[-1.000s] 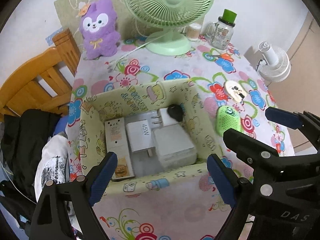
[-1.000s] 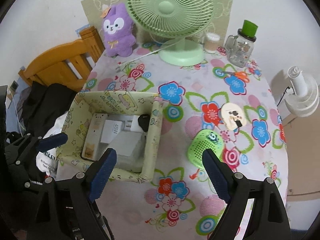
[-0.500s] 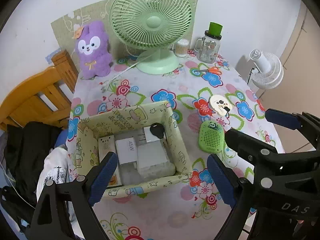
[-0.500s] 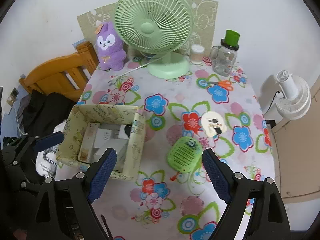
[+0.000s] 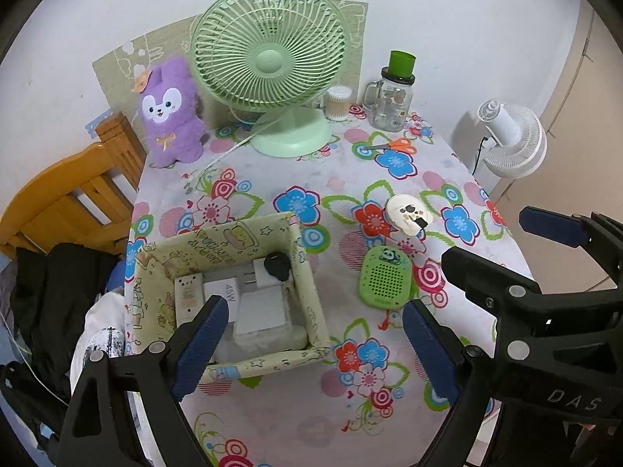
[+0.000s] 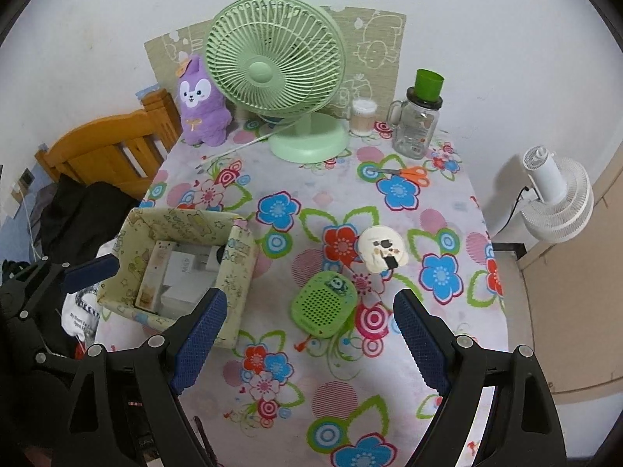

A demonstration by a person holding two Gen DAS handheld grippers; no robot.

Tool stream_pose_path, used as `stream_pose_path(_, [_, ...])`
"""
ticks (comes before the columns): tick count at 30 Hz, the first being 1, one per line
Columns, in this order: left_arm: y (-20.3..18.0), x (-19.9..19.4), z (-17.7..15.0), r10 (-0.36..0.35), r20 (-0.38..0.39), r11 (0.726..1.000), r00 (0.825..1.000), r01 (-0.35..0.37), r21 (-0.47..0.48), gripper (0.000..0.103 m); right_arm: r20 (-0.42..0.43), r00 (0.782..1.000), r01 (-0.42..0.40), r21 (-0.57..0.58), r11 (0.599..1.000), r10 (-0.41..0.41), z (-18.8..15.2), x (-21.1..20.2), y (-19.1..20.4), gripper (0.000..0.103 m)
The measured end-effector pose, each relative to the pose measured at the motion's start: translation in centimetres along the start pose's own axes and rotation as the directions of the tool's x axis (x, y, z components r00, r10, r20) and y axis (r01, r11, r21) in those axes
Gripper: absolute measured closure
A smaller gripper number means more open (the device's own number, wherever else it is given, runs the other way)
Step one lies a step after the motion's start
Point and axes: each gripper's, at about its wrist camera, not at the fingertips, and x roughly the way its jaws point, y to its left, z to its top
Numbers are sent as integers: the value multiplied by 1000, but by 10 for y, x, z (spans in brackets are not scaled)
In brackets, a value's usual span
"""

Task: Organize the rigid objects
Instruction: 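Withdraw both tools from the box back over the table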

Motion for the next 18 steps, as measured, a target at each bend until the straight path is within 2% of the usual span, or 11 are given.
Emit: stream_pose_path(18, [-45,2,14,6,6,1000,1000,-6,-10,11,4,1000,-20,11,1000,20,-3,-7,-52,14])
